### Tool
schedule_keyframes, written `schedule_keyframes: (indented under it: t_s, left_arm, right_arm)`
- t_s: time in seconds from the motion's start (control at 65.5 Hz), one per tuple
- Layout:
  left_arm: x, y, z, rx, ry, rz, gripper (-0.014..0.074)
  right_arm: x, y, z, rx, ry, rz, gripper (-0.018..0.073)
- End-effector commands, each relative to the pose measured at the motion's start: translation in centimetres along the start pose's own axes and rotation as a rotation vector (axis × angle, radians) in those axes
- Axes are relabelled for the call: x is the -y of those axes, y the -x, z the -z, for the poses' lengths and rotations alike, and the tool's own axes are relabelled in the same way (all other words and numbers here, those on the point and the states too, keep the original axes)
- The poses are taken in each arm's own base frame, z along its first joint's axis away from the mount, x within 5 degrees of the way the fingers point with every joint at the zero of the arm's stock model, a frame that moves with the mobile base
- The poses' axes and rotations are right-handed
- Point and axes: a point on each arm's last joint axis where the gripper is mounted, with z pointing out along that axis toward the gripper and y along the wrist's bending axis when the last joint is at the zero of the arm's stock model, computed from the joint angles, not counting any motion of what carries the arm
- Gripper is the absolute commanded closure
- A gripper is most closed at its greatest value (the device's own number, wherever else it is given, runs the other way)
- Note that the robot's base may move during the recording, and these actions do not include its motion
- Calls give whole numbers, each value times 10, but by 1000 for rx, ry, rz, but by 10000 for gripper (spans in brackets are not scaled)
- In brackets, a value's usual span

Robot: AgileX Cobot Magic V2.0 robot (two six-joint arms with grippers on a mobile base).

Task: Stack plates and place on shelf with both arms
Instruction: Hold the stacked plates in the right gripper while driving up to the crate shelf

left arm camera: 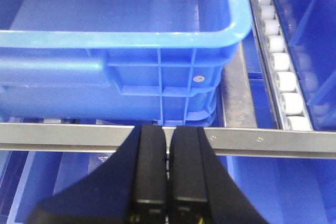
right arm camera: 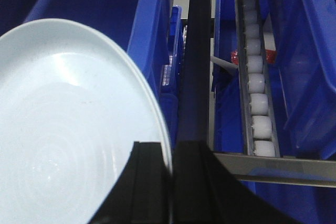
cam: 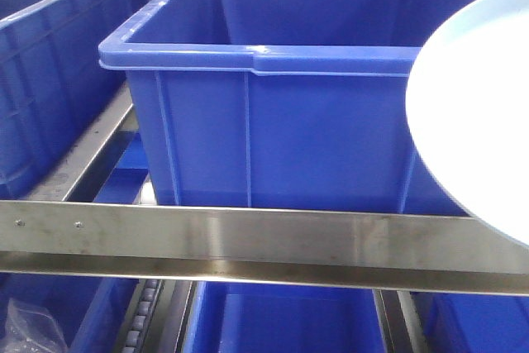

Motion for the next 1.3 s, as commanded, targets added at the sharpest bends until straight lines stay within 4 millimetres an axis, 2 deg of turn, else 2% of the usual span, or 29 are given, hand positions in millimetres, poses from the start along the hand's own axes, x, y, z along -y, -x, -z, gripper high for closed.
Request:
schedule_keyframes:
  t_s: [0.0,1.283]
  left_arm:
    - [1,16,3,102,-12,2,508]
    - [1,16,3,102,-12,2,508]
  right_arm:
    - [-2,18,4,124,7,-9,503]
    - [-2,19,4,130,8,-9,503]
